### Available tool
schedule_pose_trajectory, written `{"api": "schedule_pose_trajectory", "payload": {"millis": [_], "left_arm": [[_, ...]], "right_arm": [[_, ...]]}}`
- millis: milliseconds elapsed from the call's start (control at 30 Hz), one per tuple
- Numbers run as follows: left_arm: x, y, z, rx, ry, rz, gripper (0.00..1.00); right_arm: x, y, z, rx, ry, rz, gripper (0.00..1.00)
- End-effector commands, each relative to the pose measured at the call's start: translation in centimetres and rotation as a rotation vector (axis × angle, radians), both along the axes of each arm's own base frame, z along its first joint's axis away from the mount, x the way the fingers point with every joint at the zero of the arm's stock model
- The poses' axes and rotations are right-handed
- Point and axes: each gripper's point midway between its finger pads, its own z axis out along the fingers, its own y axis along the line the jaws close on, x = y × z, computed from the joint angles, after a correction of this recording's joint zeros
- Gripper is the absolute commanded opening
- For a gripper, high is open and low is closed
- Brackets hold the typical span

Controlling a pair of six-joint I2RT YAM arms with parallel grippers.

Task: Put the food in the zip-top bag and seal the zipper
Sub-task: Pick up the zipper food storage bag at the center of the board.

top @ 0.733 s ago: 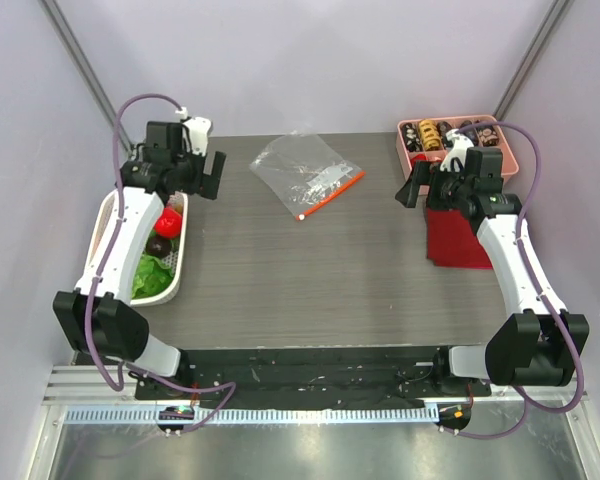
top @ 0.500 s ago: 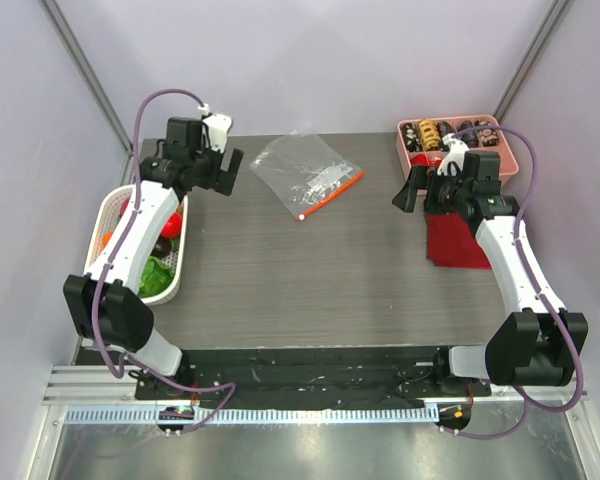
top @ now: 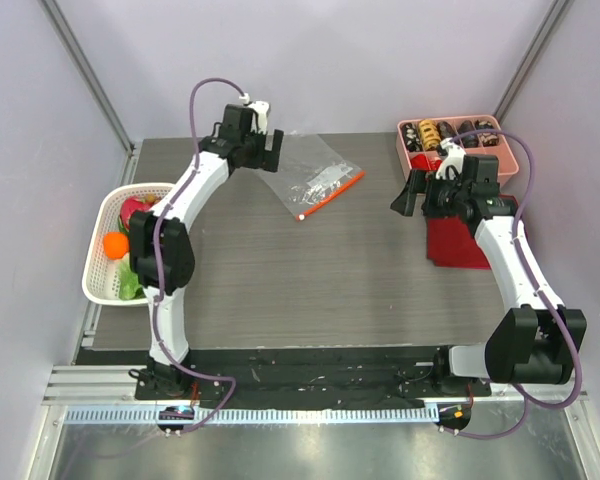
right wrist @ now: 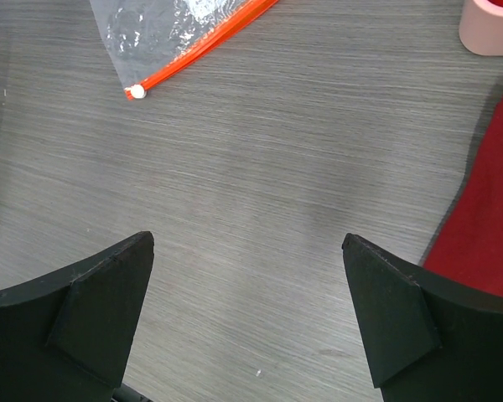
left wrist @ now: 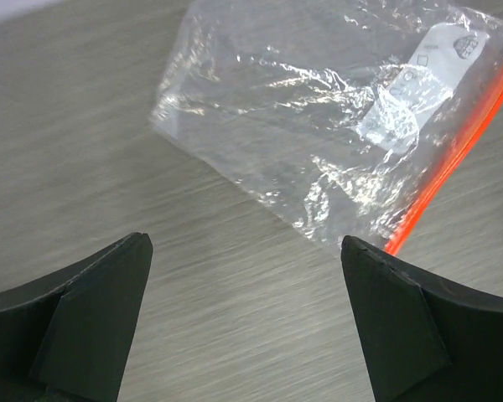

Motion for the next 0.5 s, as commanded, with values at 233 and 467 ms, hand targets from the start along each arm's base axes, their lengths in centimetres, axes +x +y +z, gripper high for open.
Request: {"api": "schedule_pose_trajectory", "payload": {"millis": [233,467], "left_arm": [[-3.0,-2.1,-2.8,-0.706,0.175,0.252,1.00],[-3.1,-3.0,-8.7,-0.911,0.332,0.393,1.00]], "right_arm": [[0.2,0.2,-0.5,0.018,0.006,0.049,1.00],[0.4,0.6,-1.3,0.042,0.033,0.062,1.00]]}}
